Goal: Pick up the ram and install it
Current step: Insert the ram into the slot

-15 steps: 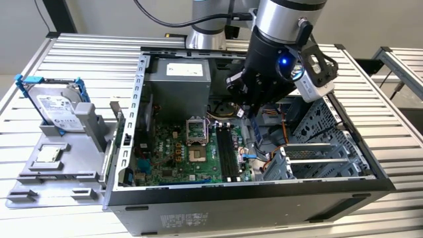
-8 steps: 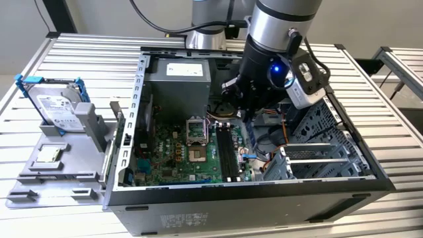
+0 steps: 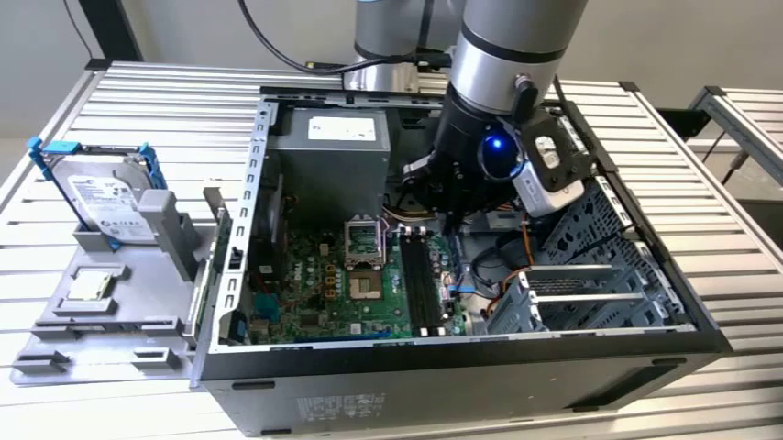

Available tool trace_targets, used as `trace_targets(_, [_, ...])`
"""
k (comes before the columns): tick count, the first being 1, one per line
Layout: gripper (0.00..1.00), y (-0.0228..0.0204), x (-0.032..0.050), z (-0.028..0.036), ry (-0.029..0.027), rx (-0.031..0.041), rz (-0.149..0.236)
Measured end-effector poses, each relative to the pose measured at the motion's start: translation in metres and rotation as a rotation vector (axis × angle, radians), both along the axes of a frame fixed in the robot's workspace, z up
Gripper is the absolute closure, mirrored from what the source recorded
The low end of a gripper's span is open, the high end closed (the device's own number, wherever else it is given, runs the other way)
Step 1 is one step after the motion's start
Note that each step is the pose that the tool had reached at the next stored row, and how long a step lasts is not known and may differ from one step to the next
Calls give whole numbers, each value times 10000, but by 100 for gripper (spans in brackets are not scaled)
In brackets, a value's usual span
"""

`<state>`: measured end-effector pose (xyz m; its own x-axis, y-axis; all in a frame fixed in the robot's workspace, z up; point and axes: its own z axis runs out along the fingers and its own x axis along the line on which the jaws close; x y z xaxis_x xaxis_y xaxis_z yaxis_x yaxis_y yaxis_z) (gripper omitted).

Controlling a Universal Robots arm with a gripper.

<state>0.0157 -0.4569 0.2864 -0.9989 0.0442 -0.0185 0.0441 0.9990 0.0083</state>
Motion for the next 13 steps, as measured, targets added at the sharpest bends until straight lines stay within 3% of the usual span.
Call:
trace_targets(8, [100, 60, 4, -146, -1, -7, -49])
trace_targets(13, [100, 66, 6, -237, 0, -8, -46])
